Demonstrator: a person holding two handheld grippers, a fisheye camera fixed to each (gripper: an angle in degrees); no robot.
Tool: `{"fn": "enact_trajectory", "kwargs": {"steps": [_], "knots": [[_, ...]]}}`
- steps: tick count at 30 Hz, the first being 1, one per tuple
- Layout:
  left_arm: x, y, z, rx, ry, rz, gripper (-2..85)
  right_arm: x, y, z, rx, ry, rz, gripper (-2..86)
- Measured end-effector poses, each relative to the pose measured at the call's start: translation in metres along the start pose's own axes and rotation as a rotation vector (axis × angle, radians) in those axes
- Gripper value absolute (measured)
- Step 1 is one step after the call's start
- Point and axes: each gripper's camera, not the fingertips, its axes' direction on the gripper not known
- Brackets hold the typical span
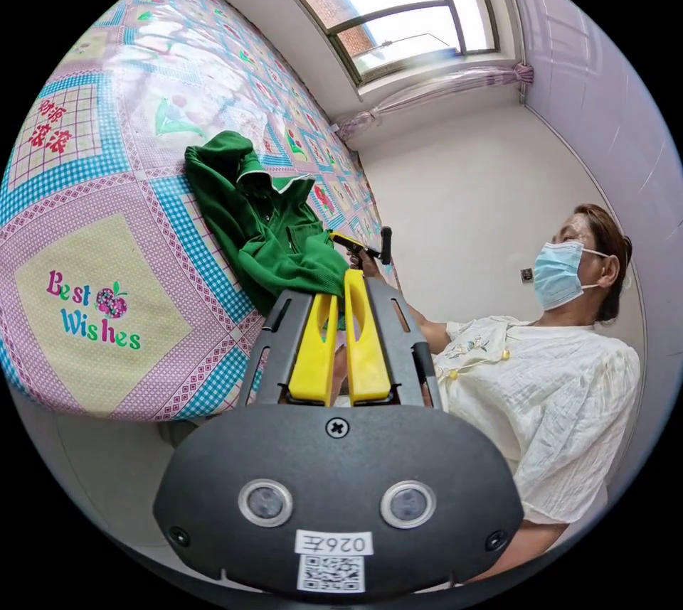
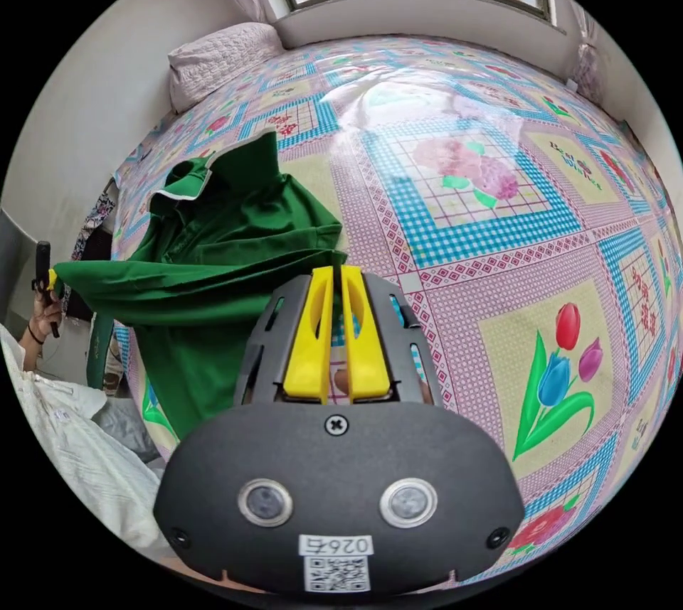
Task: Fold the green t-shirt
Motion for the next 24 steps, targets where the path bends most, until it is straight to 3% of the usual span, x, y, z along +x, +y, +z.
{"fn": "enact_trajectory", "kwargs": {"steps": [7,12,17,24], "knots": [[0.056,-0.004,-0.069,0.267,0.121,0.183,-0.9,-0.059,0.074,-0.152,0.439,-0.116,0.044,-1.5],[0.134,-0.030,-0.121,0.371,0.196,0.442,-0.9,-0.134,0.112,-0.299,0.775,-0.062,-0.018,-1.6],[0.259,-0.042,-0.176,0.417,0.227,0.774,-0.9,-0.250,0.162,-0.456,1.083,0.141,-0.120,-1.6],[0.399,-0.014,-0.234,0.462,0.191,1.042,-0.8,-0.395,0.232,-0.587,1.275,0.540,-0.186,-1.6]]}}
